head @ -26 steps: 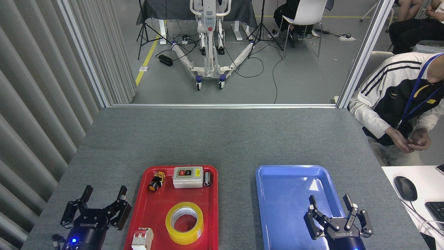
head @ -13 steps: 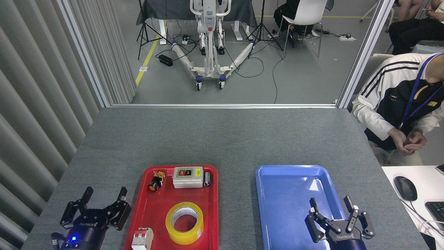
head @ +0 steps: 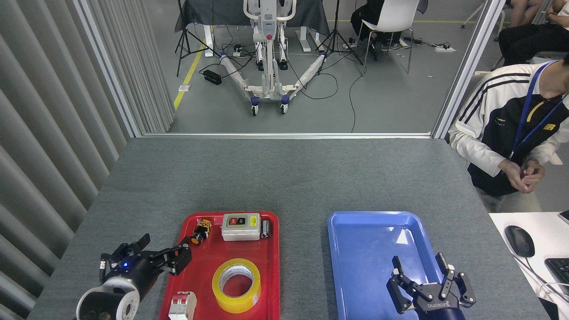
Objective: Place and move tape with both arms
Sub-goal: 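Reach the left gripper into the red tray and grasp the yellow tape roll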
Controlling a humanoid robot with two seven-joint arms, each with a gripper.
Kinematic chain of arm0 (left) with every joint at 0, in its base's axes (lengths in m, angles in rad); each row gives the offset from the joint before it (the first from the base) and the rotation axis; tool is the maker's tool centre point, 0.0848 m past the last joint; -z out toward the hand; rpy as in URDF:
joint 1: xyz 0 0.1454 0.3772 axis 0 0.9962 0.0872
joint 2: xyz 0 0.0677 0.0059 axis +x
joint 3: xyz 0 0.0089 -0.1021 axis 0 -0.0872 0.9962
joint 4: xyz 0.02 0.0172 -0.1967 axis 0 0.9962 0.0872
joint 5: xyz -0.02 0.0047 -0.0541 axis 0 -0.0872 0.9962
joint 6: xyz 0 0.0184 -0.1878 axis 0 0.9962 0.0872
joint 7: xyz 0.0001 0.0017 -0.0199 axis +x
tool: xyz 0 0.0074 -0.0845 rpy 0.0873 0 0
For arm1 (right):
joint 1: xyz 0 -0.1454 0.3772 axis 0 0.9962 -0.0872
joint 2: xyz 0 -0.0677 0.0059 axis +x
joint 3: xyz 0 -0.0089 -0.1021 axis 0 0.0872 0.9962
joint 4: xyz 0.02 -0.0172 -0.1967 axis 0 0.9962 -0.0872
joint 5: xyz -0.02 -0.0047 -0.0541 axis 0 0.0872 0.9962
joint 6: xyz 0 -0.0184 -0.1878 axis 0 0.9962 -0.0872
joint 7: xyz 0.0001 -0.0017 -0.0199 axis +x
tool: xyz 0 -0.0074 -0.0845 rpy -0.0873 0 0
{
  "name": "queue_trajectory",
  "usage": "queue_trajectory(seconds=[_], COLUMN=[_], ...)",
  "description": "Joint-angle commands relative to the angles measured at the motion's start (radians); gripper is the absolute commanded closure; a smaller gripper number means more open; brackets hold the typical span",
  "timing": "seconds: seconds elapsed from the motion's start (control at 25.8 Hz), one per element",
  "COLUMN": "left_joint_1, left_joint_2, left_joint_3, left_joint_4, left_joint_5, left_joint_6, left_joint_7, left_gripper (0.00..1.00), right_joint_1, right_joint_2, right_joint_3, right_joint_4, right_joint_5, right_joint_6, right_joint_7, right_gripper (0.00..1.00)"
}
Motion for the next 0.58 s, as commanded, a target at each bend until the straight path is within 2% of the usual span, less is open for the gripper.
queue_trajectory(seconds=[0.0,0.19,0.35,0.54], left_joint_1=[-0.089,-0.156,-0.216,-0.262], left_joint_2=[0.0,0.0,0.005,0.009], left_joint_3=[-0.08,-0.189,-0.265,-0.276], left_joint_4=[0.059,0.132,0.17,0.167], left_joint_5=[0.001,0.008,0.035,0.046], left_joint_6=[-0.005,-0.012,-0.019,-0.144], left_joint_7=[-0.137,-0.154,-0.252,-0.341], left_gripper=[0.0,0.0,0.0,0.0], right_joint_1=[0.0,0.0,0.002,0.002], right_joint_2=[0.002,-0.001,0.0,0.0], right_joint_3=[0.007,0.01,0.022,0.025], right_joint_4=[0.001,0.005,0.007,0.008], right_joint_5=[0.002,0.002,0.002,0.002], right_joint_6=[-0.001,0.001,0.001,0.001], right_joint_7=[0.001,0.003,0.003,0.003], right_gripper=[0.0,0.0,0.0,0.0])
